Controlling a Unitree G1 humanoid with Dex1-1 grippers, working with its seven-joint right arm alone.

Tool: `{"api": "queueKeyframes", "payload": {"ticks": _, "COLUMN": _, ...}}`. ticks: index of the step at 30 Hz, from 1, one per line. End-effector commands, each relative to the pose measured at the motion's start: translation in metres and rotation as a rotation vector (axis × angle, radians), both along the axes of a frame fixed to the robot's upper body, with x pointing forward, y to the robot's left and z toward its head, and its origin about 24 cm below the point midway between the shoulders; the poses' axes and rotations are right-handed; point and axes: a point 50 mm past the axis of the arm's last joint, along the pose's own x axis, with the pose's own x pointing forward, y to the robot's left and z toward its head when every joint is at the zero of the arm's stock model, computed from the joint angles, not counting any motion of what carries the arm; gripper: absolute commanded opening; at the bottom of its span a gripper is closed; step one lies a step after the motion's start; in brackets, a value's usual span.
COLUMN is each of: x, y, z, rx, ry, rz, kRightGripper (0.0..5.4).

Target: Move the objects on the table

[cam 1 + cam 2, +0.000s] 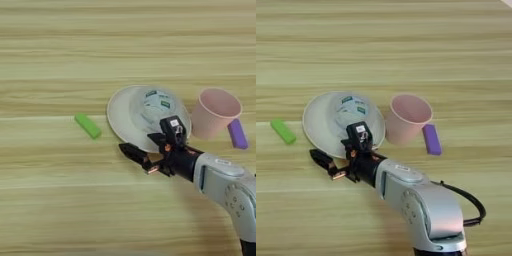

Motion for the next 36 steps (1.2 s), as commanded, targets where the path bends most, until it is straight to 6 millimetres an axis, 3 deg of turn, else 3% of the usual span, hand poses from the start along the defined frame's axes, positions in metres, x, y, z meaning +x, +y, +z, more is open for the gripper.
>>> {"api": "queueKeyframes", "payload": {"ticks": 1, "x": 0.005, "y": 0.004, "z": 0.026, "rx": -0.023, "ry": -0.215, "rz": 0.022, "kRightGripper": 5.39}}
{"api": "queueKeyframes", "payload": {"ticks": 10, "x": -0.014, "y": 0.028, "z": 0.044, "rx": -0.013, "ry": -0.504, "rz": 0.13, "kRightGripper": 5.39}}
{"api": "queueKeyframes", "payload": {"ticks": 18, "x": -0.029, "y": 0.062, "z": 0.027, "rx": 0.046, "ry": -0.52, "rz": 0.24, "kRightGripper": 5.39}}
{"api": "queueKeyframes", "payload": {"ticks": 29, "x": -0.03, "y": 0.069, "z": 0.015, "rx": 0.05, "ry": -0.5, "rz": 0.248, "kRightGripper": 5.39}}
{"api": "queueKeyframes", "payload": {"ticks": 36, "x": -0.024, "y": 0.071, "z": 0.012, "rx": 0.051, "ry": -0.563, "rz": 0.156, "kRightGripper": 5.39}}
